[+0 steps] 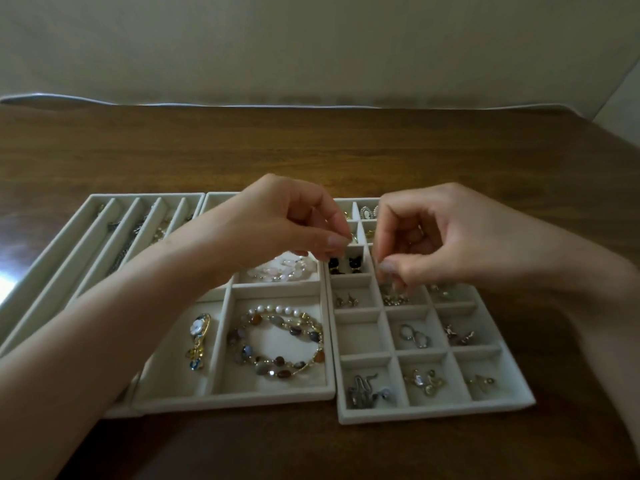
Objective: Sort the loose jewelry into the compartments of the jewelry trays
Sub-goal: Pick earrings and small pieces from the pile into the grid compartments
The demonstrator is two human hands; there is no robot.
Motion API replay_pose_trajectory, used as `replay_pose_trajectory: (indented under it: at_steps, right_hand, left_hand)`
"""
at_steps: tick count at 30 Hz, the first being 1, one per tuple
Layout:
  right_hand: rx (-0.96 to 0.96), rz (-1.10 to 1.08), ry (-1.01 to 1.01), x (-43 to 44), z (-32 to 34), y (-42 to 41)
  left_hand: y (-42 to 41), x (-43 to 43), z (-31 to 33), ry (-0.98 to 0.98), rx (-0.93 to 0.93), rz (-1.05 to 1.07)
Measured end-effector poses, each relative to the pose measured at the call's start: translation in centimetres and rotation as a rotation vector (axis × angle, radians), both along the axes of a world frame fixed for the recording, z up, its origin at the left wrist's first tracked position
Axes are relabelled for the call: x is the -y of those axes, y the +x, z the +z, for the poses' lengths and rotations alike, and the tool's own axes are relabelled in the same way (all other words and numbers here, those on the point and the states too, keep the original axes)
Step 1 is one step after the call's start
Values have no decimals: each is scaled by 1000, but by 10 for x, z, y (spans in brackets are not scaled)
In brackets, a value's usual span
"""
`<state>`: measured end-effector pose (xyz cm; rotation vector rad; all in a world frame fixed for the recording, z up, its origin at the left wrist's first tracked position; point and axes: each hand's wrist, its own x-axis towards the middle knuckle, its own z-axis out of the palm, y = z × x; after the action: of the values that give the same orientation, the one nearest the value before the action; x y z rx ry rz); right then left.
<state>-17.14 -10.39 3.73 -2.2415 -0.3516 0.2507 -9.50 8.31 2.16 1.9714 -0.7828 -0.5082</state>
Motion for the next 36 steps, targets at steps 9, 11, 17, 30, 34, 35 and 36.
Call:
replay_pose_trajectory:
  at_steps: [9, 11, 17, 30, 34, 35, 36]
  right_hand:
    - [-61, -74, 91, 11, 1, 7]
    - [-66, -82, 98, 11, 0, 8]
    - [-82, -143, 164, 11, -3, 10]
    - [-39, -228, 180, 11, 0, 9]
    - [-21, -234, 203, 9, 2, 8]
    - [-14, -235, 204, 9, 2, 8]
    - [-8, -235, 201, 9, 2, 8]
  left_hand:
    - [-36, 6, 8, 310, 406, -266]
    - [-41, 9, 5, 410, 557, -309]
    - [-48, 12, -4, 510, 684, -400]
    - [-52, 13, -6, 515, 882, -358]
    - [-51, 14, -10, 494, 887, -295]
    - [-49, 14, -10, 527, 845, -295]
    - [-46, 12, -10, 530, 796, -307]
